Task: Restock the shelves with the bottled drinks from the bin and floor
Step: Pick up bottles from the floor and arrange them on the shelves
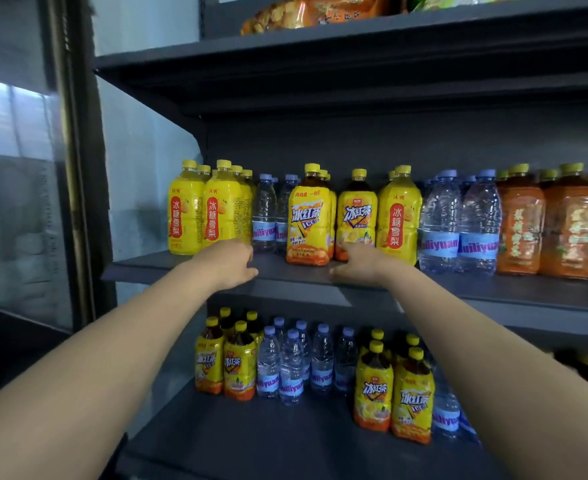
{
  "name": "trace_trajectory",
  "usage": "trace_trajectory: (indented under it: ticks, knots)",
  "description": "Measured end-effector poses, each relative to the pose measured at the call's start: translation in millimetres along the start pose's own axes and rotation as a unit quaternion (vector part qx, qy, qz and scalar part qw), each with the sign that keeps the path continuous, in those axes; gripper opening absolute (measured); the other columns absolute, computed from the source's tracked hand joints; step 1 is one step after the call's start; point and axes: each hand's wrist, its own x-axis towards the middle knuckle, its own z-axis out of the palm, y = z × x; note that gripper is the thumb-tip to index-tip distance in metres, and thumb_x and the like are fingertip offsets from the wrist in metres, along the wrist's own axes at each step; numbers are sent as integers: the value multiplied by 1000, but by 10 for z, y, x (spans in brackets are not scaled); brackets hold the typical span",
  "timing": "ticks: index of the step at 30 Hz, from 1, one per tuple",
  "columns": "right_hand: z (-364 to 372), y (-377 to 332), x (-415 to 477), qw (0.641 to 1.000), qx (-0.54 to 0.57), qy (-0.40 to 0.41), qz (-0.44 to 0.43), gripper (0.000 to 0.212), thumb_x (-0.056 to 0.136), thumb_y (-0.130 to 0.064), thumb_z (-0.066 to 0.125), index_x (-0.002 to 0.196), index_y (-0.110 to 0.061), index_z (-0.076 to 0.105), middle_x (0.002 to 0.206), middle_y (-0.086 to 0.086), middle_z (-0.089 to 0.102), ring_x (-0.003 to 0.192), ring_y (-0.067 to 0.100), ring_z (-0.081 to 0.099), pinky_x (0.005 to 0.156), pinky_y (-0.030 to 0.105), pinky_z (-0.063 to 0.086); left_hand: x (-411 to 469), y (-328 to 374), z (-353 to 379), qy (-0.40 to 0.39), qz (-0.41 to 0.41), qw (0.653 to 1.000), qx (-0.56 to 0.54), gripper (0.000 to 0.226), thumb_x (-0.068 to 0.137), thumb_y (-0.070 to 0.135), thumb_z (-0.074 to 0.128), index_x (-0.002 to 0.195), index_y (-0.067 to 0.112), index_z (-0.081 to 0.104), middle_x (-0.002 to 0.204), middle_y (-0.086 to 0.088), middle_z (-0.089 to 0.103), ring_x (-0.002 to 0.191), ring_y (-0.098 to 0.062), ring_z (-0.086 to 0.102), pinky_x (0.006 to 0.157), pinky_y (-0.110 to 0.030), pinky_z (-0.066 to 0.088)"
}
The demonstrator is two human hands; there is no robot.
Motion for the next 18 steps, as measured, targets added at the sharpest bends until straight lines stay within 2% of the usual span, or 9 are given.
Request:
trace_trajectory:
  ticks: [4, 8, 11, 15, 18]
  knots:
    - [58, 106, -203, 998, -20, 1, -55, 56, 88, -40, 59, 132, -10, 44, 133, 13, 51, 118, 31, 50, 100, 42, 43, -456, 141, -40, -7, -64, 998, 24, 39, 94, 37, 49, 119, 8, 54, 119, -12, 57, 108, -29, 54, 87, -36, 47]
    - [101, 145, -495, 994, -36, -12, -100, 57, 88, -40, 59, 133, -10, 40, 134, 13, 48, 123, 34, 46, 101, 48, 41, -919, 346, -121, -34, -131, 991, 20, 40, 94, 37, 48, 122, 8, 53, 127, -13, 54, 114, -29, 52, 93, -38, 46]
    - [119, 112, -656, 991, -37, -21, -131, 59, 89, -40, 57, 136, -11, 38, 138, 14, 44, 127, 34, 42, 103, 48, 39, -1268, 486, -191, -39, -166, 985, 28, 42, 95, 36, 45, 127, 9, 50, 128, -12, 50, 116, -29, 51, 94, -36, 44]
    - [232, 2, -891, 984, -33, -46, -168, 61, 91, -39, 55, 140, -10, 34, 144, 13, 39, 131, 33, 37, 105, 47, 38, -1687, 570, -216, -56, -197, 978, 39, 38, 95, 37, 44, 120, 10, 54, 116, -10, 51, 106, -27, 52, 91, -40, 47]
    - [341, -120, -1069, 980, -14, -69, -185, 61, 92, -37, 54, 142, -11, 31, 145, 12, 37, 132, 32, 37, 106, 48, 36, -1927, 597, -226, -60, -208, 975, 40, 40, 95, 36, 45, 123, 10, 53, 119, -11, 52, 109, -28, 51, 92, -42, 46]
